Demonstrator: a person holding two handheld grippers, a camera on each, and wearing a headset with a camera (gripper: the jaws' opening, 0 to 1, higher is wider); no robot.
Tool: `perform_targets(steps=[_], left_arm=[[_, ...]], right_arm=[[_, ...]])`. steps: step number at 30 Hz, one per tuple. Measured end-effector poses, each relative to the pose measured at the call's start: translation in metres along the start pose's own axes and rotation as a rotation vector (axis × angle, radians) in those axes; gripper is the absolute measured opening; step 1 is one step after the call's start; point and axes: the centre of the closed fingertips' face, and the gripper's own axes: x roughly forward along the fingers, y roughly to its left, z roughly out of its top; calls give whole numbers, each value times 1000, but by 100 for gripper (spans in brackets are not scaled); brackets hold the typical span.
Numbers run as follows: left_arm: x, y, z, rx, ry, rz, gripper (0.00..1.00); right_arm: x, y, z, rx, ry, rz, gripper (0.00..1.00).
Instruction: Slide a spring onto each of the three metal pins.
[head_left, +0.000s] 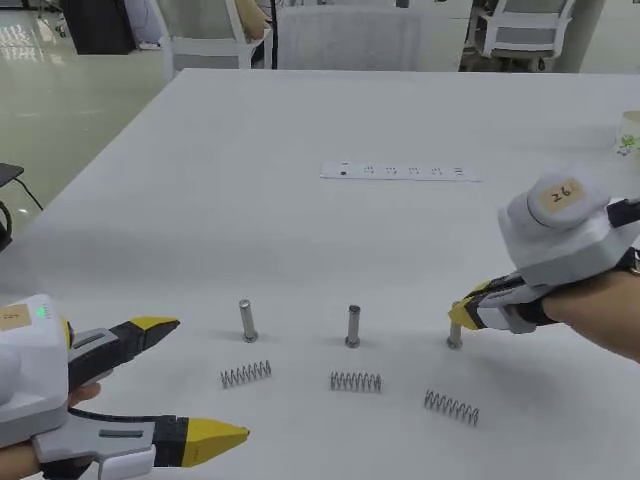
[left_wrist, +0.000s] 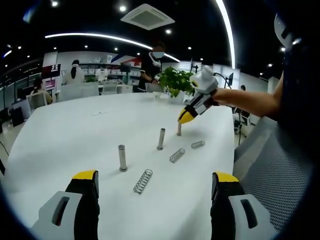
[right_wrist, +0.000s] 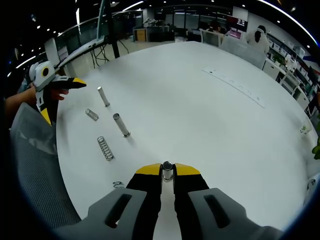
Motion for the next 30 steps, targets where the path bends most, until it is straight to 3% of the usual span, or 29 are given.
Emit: perform_targets(steps=[18,30], left_arm=[[2,-3,0,1,1,-3,90],[2,-3,-1,-1,2,-4,90]], right_arm=[[-3,1,-3,-25,2,7,6],[-3,3,-5,-41,1,9,14]])
